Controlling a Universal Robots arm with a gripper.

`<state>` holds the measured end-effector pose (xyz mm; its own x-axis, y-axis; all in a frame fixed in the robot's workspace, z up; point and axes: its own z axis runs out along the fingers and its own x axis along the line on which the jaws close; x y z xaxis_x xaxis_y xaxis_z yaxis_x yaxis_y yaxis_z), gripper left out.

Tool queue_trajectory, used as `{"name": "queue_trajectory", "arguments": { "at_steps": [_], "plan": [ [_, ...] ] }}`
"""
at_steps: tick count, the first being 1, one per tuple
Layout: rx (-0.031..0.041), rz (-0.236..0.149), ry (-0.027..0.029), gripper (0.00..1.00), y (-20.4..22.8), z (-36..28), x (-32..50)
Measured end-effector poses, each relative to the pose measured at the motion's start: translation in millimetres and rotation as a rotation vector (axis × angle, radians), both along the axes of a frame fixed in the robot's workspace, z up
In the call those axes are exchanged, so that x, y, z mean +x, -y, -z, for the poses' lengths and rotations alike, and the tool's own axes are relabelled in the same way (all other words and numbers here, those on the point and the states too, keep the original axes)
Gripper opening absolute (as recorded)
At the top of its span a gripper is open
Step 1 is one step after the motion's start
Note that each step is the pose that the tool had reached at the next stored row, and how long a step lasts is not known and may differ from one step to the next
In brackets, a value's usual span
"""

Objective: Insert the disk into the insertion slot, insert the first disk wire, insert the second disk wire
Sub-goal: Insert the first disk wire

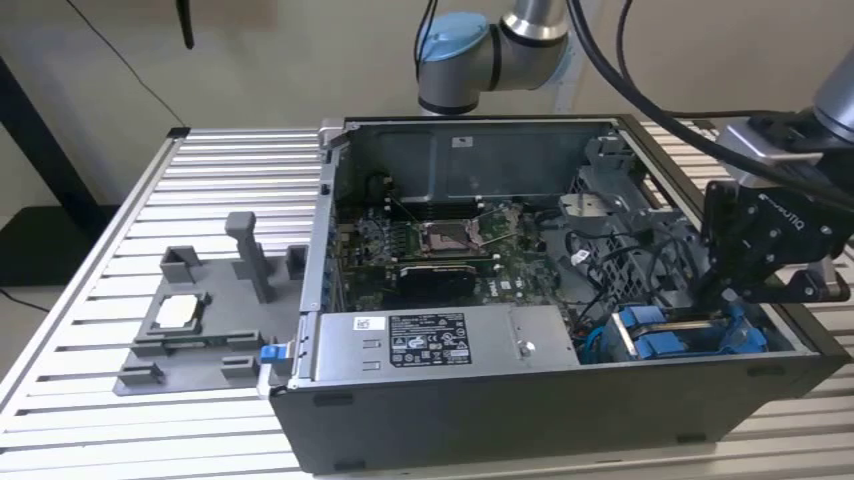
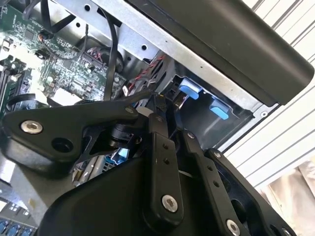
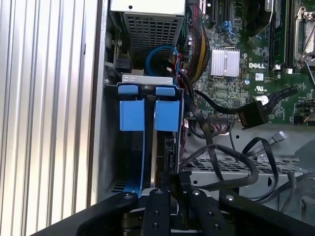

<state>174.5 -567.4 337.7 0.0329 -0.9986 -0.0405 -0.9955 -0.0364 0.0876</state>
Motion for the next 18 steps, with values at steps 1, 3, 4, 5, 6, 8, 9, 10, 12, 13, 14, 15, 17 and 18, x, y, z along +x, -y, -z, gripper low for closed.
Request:
{"name": "queue_trajectory", "arguments": {
  "at_steps": [1,3,4,5,6,8,9,10,12,13,14,15,17,18],
  "plan": [
    [-0.0001,0.000,0.0000,0.19,0.0,1.0,0.0],
    [-0.0008,0.000,0.0000,0.19,0.0,2.7,0.0],
    [-0.0010,0.000,0.0000,0.19,0.0,3.2,0.0],
    [-0.0010,0.000,0.0001,0.19,0.0,3.4,0.0],
    [-0.0007,0.000,0.0000,0.19,0.0,3.6,0.0],
    [-0.0001,0.000,0.0000,0.19,0.0,3.9,0.0],
    [0.0000,0.000,0.0000,0.19,0.0,3.9,0.0],
    [0.0010,0.000,-0.0001,0.19,-0.1,4.2,0.0],
    [0.0013,0.000,0.0000,0.20,0.0,4.5,0.0],
    [0.0006,0.000,0.0000,0.27,0.0,4.2,0.0],
    [0.0000,0.000,0.0000,0.27,0.0,3.3,0.0],
    [0.0000,0.000,0.0000,0.27,0.0,1.3,0.0],
    [0.0001,0.000,0.0000,0.27,0.0,-3.7,0.0],
    [0.0001,0.000,0.0000,0.27,0.0,-6.7,0.0]
  ]
}}
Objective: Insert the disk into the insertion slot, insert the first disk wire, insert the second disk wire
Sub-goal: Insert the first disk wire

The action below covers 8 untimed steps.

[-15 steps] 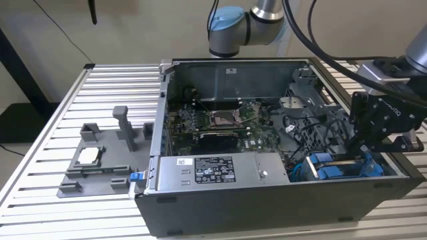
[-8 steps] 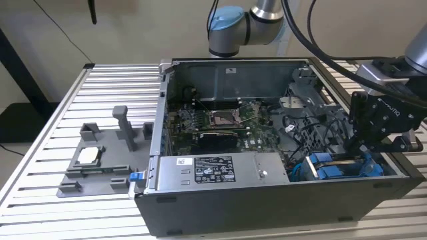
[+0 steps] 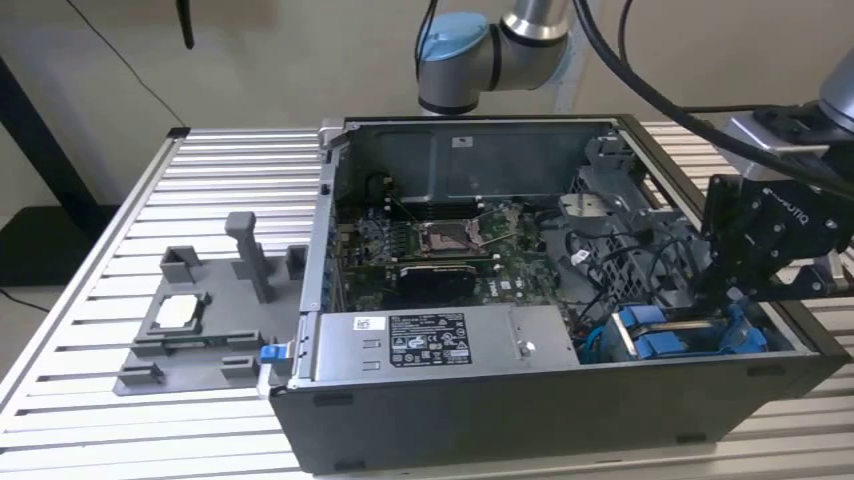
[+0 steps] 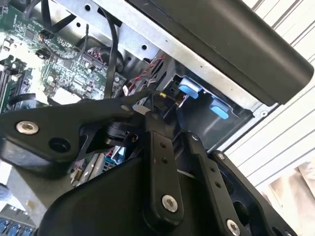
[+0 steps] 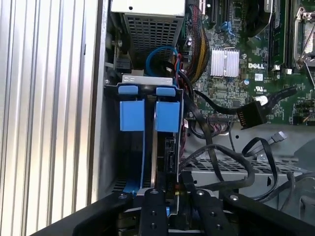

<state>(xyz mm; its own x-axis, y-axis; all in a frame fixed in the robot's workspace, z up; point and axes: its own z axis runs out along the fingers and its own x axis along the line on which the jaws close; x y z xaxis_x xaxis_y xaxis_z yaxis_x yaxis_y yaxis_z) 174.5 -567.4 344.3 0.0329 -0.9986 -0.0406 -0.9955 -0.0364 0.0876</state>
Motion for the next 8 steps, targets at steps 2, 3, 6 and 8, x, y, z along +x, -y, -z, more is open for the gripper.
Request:
{"name": "queue_trajectory", "arguments": {
  "at_steps": [2,3,6,8],
  "plan": [
    [-0.0001,0.000,0.0000,0.27,0.0,-5.6,0.0],
    [0.0000,0.000,0.0000,0.27,0.0,-8.8,0.0],
    [0.0000,0.000,0.0000,0.27,0.0,-18.6,0.0],
    [0.0000,0.000,0.0000,0.27,0.0,-24.8,0.0]
  ]
}}
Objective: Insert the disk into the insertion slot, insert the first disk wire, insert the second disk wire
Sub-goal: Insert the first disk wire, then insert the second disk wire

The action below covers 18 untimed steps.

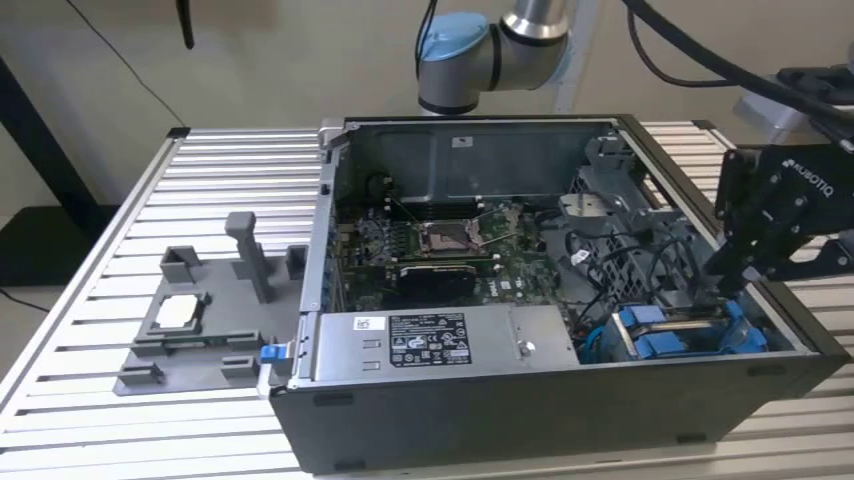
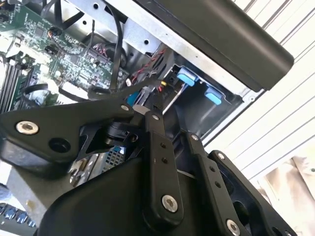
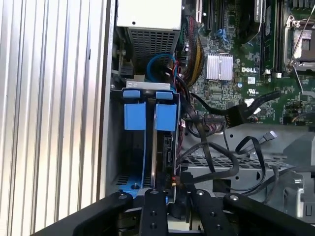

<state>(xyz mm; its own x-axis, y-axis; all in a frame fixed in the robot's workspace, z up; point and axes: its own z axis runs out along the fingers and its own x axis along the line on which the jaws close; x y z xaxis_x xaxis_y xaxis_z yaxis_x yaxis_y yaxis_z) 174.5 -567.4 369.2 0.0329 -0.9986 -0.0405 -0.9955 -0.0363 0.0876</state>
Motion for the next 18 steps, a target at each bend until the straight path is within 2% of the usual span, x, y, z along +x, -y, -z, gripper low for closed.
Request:
{"name": "queue_trajectory", "arguments": {
  "at_steps": [8,13,15,18],
  "plan": [
    [0.0000,0.000,0.0000,0.27,0.0,-25.1,0.0],
    [0.0001,0.000,0.0000,0.27,-0.4,-25.7,0.0],
    [-0.0002,0.000,0.0000,0.27,-3.9,-25.8,0.0],
    [0.0001,0.000,0.0000,0.27,-12.7,-25.7,0.0]
  ]
}}
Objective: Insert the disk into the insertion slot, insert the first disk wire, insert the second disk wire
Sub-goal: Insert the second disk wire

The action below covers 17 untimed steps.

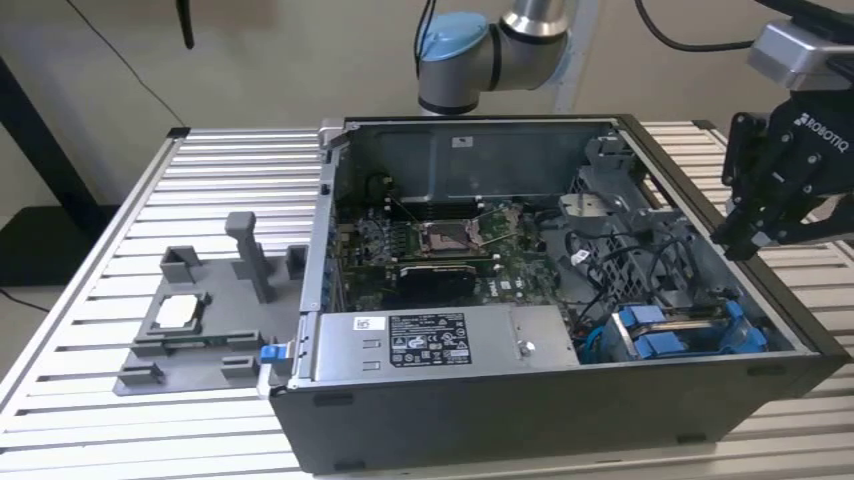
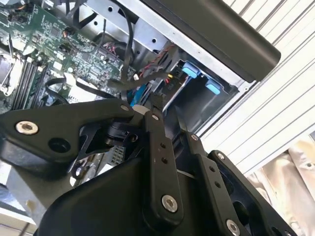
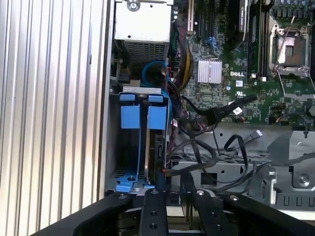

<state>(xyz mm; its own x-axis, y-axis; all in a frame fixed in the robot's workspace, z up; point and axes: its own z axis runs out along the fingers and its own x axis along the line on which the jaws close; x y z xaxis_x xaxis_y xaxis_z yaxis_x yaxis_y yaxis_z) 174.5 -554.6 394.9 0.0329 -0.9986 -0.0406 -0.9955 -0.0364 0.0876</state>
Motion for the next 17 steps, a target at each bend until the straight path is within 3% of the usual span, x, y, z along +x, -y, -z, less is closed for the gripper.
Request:
{"name": "queue_trajectory", "arguments": {
  "at_steps": [5,7,9,12,17],
  "plan": [
    [-0.0002,0.000,0.0000,0.27,-18.3,-0.1,0.0],
    [-0.0001,0.000,0.0000,0.27,-23.4,-0.1,-0.3],
    [0.0000,0.000,0.0009,0.27,-23.5,0.0,-3.3],
    [0.0001,0.000,0.0062,0.27,-23.5,0.0,-14.3],
    [-0.0001,0.000,0.0206,0.27,-23.5,0.0,-36.8]
  ]
}}
